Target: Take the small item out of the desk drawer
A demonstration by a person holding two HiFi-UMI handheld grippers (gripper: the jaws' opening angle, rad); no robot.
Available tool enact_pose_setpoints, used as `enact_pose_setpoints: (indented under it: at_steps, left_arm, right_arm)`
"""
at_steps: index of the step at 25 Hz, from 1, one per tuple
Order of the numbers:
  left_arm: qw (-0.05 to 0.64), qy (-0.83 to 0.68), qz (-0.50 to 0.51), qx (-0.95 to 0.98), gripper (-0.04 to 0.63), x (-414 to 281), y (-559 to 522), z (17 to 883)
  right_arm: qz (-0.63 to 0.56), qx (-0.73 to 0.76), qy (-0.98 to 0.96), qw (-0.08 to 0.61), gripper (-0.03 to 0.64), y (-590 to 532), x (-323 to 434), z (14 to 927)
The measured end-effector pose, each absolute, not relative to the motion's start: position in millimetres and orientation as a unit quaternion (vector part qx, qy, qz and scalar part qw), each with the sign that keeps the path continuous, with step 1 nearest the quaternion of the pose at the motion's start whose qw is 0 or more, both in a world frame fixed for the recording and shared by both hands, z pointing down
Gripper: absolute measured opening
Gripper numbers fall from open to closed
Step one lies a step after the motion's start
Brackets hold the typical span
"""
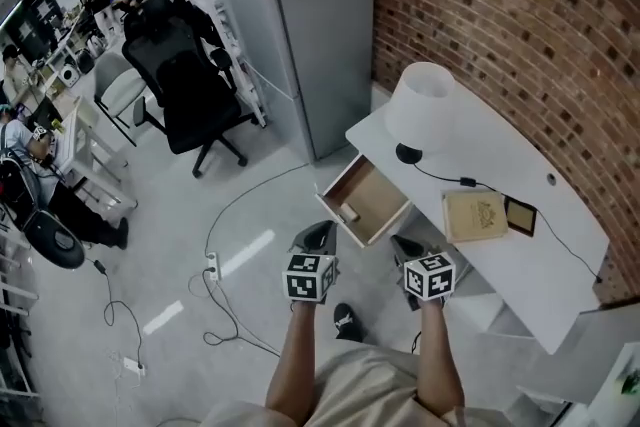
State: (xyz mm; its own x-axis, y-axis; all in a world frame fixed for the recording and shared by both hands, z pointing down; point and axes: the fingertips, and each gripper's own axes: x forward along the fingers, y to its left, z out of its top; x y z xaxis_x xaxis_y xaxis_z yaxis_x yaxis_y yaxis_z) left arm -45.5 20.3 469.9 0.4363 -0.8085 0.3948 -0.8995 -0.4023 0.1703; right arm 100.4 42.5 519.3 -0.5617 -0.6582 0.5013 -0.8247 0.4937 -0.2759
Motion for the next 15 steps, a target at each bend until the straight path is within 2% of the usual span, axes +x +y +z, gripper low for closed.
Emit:
enact_pose_setpoints:
  at_steps: [15]
  left_arm:
    - [0.215,-0.515,0.125,0.82,0.017,-95,-51,504]
  right_arm:
    - [0.261,0.471,-0.824,0.173,0.025,-26,92,541]
